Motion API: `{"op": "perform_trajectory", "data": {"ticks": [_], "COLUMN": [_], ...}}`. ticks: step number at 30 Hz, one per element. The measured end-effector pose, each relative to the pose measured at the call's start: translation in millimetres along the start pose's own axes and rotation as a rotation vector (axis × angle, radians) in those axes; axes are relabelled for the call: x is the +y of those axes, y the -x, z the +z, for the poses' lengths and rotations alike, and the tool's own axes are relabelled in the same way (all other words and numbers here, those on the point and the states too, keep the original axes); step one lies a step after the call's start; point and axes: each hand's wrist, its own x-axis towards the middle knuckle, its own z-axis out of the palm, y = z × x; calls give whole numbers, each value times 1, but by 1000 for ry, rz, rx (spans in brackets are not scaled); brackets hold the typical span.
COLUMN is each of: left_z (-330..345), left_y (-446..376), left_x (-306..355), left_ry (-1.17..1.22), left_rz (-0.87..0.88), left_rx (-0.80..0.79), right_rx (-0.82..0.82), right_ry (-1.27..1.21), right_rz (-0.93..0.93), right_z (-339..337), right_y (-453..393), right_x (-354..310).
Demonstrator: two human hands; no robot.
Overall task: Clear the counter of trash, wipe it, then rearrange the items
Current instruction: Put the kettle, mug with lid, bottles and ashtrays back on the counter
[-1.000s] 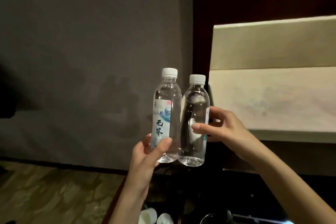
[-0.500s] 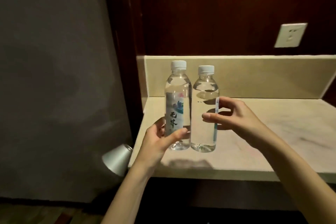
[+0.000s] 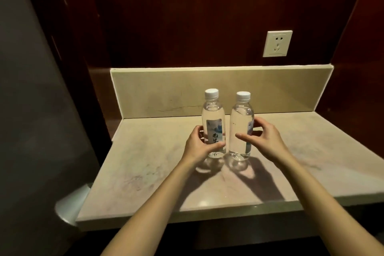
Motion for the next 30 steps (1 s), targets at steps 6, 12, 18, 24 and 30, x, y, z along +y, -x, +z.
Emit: {"op": "perform_trajectory", "data": {"ticks": [6, 12, 18, 24, 30], "left_z": [19, 24, 23, 25, 10], "left_y": [-40, -72, -91, -98, -91], "left_x": [7, 5, -2, -14, -15], "left_ry": [-82, -138, -171, -190, -135], "left_rz": [-56, -74, -82, -67, -72], "left_rx": [83, 115, 124, 91, 2], "right_rx": [184, 209, 193, 217, 148], "right_ry": [61, 26, 35, 49, 208], "right_rz": [120, 170, 153, 147, 203], "right_z": [-18, -17, -2, 7, 5], "right_y": [-36, -66, -86, -84, -80], "right_x": [41, 55, 57, 64, 67]}}
